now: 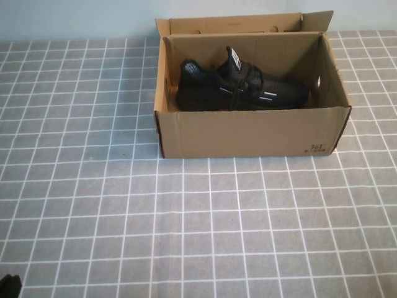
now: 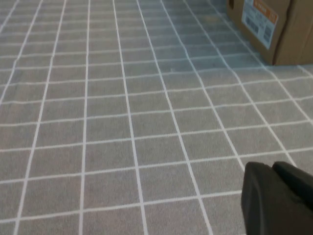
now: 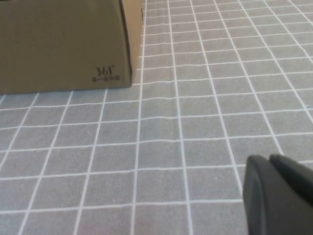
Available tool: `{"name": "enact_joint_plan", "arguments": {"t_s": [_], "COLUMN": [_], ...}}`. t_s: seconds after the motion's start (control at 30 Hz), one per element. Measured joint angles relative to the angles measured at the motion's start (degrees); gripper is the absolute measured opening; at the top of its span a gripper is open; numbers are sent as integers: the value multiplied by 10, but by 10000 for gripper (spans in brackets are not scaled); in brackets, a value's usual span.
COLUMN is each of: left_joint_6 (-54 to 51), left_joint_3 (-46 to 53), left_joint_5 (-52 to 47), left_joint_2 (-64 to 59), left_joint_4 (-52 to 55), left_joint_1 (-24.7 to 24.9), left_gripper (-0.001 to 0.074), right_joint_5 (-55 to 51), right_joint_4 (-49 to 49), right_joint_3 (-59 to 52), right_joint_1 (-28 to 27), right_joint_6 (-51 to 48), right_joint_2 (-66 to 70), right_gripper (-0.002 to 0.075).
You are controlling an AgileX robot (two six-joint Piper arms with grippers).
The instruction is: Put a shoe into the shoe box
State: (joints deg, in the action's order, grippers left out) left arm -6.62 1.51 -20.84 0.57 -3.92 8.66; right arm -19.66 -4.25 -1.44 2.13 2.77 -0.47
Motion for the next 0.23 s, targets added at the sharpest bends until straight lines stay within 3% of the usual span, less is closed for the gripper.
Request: {"name": "enact_joint_plan", "arguments": {"t_s": [0.23], "left_joint_6": [0], "left_joint_3": [0], "left_joint_5": [-11], "left_joint_2": [0], "left_joint_4": [2], "left_joint_1": [0], "left_gripper": [-1], "right_joint_5": [0], "right_joint_4": [0], "right_joint_3": [0], "right_joint_1": [0], "right_joint_6": [0], "right_joint_2": [0], "right_gripper": [-16]}}
